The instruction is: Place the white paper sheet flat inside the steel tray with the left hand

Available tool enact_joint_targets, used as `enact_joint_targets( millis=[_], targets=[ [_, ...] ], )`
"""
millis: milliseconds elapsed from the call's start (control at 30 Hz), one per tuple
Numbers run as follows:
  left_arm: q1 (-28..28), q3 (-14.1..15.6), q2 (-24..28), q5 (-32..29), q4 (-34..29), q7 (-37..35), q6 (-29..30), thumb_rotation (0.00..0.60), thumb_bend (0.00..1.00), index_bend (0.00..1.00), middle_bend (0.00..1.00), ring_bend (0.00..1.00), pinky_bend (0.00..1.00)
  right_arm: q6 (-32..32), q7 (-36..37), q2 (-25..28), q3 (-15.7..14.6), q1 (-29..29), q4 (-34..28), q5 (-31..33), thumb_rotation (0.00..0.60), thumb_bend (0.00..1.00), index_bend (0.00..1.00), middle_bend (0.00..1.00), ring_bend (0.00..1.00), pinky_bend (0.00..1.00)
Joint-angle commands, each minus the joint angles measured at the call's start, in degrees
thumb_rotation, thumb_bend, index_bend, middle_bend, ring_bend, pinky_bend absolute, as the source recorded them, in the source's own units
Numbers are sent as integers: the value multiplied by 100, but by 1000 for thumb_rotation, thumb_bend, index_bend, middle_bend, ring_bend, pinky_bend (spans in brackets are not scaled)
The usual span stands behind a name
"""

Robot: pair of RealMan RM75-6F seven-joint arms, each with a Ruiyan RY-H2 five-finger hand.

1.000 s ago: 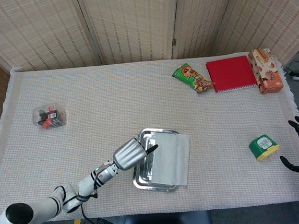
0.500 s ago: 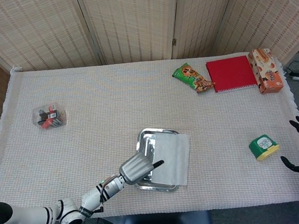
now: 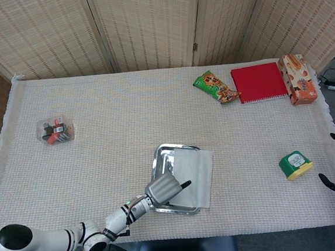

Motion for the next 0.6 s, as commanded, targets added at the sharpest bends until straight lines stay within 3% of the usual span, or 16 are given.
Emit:
enact_joint_targets(
  millis=[33,600],
  targets=[
    [0,-13,-90,-65,69,90,-44,600,955,250,1000,1000,1000,31,52,28,-6,-15,6,-34,600,328,0,0,0,0],
    [55,85,-437,-27,619,262,-123,600,955,318,1000,1000,1000,31,411,135,32,4,63,-63,600,328,0,0,0,0]
  ],
)
